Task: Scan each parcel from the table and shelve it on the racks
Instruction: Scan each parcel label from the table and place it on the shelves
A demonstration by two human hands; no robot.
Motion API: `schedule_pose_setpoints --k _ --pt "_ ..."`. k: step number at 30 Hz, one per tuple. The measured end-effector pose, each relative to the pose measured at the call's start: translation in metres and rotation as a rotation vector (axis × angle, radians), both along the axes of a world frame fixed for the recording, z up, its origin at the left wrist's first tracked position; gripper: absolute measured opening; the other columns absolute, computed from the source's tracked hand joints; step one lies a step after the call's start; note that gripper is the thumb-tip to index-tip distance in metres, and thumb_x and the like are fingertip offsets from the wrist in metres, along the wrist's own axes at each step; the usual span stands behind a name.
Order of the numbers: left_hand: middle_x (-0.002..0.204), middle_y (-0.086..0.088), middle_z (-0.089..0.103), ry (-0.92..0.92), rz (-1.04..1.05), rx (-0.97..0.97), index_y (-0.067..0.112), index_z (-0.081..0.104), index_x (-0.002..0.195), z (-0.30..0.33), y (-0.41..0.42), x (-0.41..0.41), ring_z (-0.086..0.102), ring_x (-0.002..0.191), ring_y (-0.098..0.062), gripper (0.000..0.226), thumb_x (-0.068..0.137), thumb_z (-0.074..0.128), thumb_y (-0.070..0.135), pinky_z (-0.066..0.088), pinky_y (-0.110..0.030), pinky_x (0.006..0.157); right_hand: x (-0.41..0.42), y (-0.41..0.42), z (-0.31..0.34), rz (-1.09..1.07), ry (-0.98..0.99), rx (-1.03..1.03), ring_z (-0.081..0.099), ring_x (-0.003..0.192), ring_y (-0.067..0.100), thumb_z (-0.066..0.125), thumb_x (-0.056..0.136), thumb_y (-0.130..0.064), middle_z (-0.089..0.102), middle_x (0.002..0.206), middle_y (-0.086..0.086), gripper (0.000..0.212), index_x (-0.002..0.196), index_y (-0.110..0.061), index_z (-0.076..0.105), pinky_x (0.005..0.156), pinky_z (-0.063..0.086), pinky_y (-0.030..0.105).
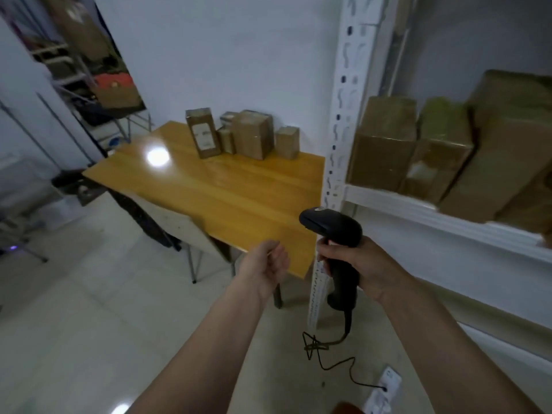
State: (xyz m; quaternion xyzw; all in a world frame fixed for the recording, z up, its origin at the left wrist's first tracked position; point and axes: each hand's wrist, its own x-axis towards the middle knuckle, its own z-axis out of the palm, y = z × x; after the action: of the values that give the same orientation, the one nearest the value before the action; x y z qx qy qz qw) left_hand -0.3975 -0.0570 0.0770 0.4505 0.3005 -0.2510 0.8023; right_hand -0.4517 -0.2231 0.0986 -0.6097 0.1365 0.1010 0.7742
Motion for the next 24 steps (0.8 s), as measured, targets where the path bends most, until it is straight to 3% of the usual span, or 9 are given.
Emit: schedule_pose_setpoints --k 4,13,16,19,21,24 --pt "0.07 -0.005 0.056 0.032 0.12 -0.008 0.008 0.053 0.085 0.0 0.037 0.021 0.056 0.063 -0.015 0.009 0.093 0.057 0.005 0.049 -0.029 0.08 0.031 0.03 -0.004 0.058 0.014 0.001 0.056 0.06 0.022 0.07 0.082 0.001 0.065 0.069 0.01 0.008 0.088 0.001 0.065 0.061 0.048 0.034" --pt "0.069 -0.005 0.049 0.023 0.227 -0.007 0.009 0.052 0.077 -0.003 0.1 0.081 0.049 0.062 -0.015 0.017 0.093 0.054 0.003 0.049 -0.026 0.07 0.118 0.079 -0.008 0.11 0.058 0.093 0.059 0.056 0.02 0.07 0.083 -0.004 0.064 0.07 0.011 0.005 0.083 -0.004 0.066 0.054 0.049 0.032" --pt "0.074 -0.007 0.055 0.017 0.281 0.024 0.004 0.057 0.091 -0.003 0.112 0.117 0.054 0.068 -0.016 0.003 0.093 0.057 0.005 0.051 -0.029 0.075 0.152 0.091 -0.009 0.138 0.067 0.112 0.06 0.057 0.019 0.071 0.084 -0.005 0.065 0.07 0.01 0.005 0.085 -0.003 0.066 0.054 0.051 0.031" --pt "0.075 -0.008 0.056 0.001 0.279 0.035 0.001 0.057 0.103 0.001 0.115 0.161 0.056 0.07 -0.017 0.011 0.094 0.057 0.006 0.05 -0.029 0.078 0.188 0.098 -0.008 0.146 0.07 0.123 0.06 0.057 0.02 0.071 0.083 -0.005 0.065 0.07 0.01 0.007 0.086 -0.002 0.066 0.053 0.052 0.03" --pt "0.076 -0.007 0.054 -0.011 0.239 0.039 -0.001 0.058 0.096 0.004 0.114 0.192 0.053 0.068 -0.017 0.009 0.095 0.057 0.007 0.048 -0.029 0.083 0.213 0.101 -0.006 0.134 0.069 0.126 0.059 0.056 0.02 0.071 0.083 -0.005 0.064 0.069 0.01 0.007 0.086 -0.002 0.065 0.052 0.051 0.03" --pt "0.072 -0.008 0.052 -0.043 0.199 0.057 0.001 0.058 0.082 0.008 0.114 0.243 0.048 0.063 -0.017 0.015 0.095 0.057 0.007 0.049 -0.03 0.074 0.255 0.105 -0.004 0.15 0.062 0.115 0.06 0.056 0.019 0.071 0.084 -0.007 0.066 0.068 0.008 0.008 0.088 -0.003 0.066 0.053 0.052 0.03"
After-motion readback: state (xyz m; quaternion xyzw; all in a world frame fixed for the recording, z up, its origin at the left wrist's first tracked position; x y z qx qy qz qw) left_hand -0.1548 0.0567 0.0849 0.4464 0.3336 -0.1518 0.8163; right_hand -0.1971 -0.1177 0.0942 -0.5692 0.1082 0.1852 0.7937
